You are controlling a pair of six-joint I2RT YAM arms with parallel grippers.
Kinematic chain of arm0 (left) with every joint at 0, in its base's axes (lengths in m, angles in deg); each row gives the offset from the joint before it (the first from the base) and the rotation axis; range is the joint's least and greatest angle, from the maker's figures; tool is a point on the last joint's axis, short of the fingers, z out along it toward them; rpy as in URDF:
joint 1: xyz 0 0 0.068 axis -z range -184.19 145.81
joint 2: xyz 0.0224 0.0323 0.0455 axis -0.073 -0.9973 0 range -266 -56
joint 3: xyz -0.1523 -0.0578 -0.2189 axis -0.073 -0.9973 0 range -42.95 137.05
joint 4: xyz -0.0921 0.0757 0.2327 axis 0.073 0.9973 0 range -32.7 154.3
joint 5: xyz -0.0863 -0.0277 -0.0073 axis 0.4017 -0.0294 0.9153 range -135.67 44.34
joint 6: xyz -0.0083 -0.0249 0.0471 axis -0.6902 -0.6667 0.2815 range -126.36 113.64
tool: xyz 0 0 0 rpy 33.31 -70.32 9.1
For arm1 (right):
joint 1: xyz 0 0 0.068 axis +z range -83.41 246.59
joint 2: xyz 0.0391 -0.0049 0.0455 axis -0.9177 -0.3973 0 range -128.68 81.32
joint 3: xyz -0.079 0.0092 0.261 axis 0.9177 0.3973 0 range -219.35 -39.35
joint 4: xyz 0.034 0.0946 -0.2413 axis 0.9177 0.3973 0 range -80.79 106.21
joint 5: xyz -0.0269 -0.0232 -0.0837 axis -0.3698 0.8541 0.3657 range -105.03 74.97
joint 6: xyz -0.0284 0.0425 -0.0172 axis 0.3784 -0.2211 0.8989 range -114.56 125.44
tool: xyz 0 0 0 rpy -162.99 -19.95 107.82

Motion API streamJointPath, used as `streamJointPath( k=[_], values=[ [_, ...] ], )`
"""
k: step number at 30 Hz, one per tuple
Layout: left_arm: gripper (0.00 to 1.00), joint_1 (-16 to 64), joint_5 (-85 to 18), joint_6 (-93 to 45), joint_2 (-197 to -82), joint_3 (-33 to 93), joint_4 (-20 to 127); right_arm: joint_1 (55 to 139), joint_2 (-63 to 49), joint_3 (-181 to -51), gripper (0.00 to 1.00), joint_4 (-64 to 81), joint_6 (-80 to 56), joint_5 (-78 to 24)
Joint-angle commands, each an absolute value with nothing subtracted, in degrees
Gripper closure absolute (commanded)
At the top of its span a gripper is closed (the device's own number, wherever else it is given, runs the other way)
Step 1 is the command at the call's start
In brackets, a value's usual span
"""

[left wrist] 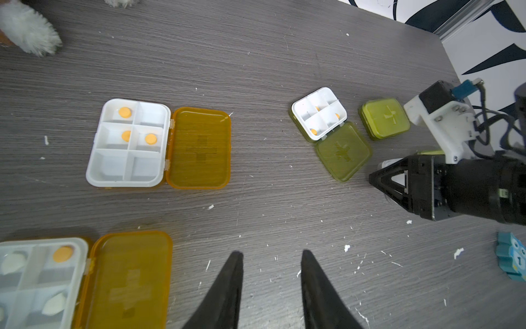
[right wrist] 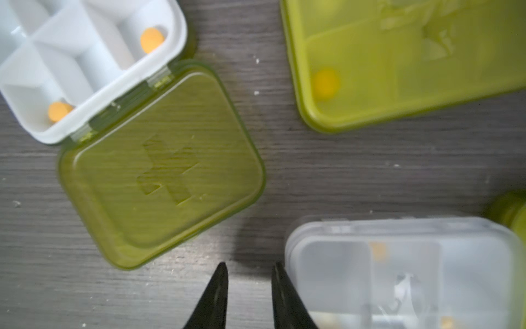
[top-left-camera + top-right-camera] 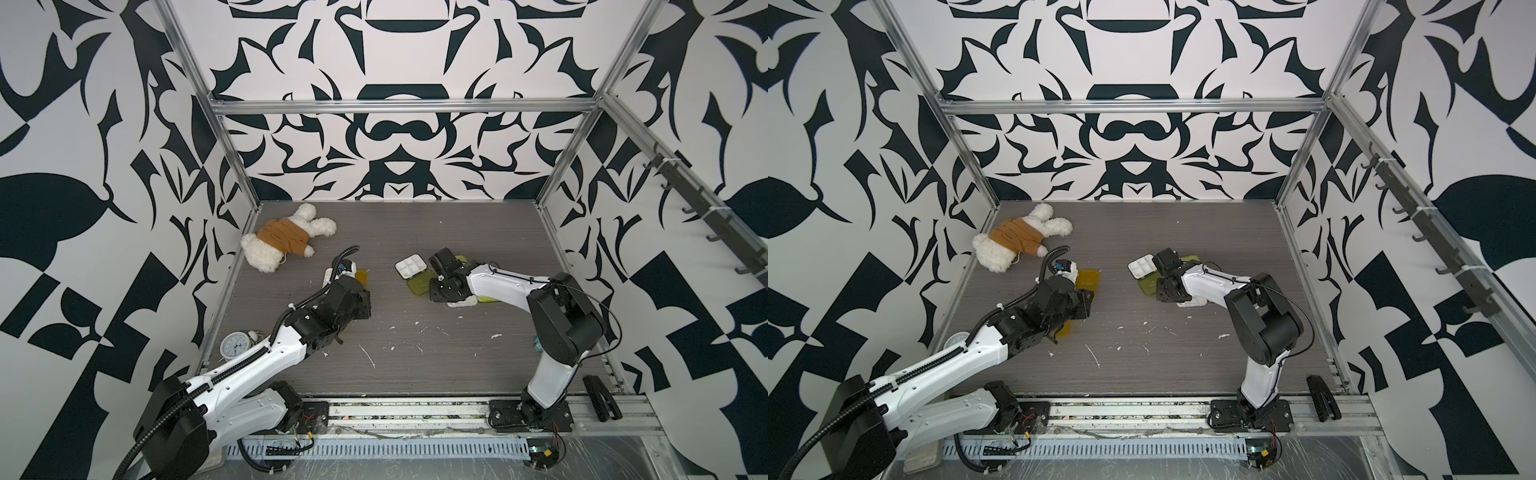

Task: Close pillboxes
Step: Move the pillbox to the center of the board.

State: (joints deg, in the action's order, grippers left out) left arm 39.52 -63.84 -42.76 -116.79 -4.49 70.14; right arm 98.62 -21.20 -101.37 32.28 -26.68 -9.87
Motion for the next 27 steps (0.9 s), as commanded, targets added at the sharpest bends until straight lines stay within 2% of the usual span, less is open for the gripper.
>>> streamJointPath(
  k=[1, 9, 14, 27],
  values=[
    [0.63, 39.3, -64.3, -42.7, -115.9, -4.9, 70.0, 98.5, -19.5, -103.2, 0.68, 32.8, -28.2, -10.1],
    [0.63, 39.2, -63.5, -42.7, -115.3, -4.7, 69.7, 98.5, -18.4, -102.1, 0.67, 25.4, -42.6, -10.6],
    [0.63, 39.2, -63.4, -42.7, -114.4, -5.4, 69.5, 98.9, -18.7, -102.3, 0.68, 25.3, -47.9, -7.5],
    [0.63, 39.2, -63.8, -42.2, -113.5, -6.0, 69.2, 98.9, -23.0, -105.4, 0.74, 27.2, -51.5, -7.8]
  ],
)
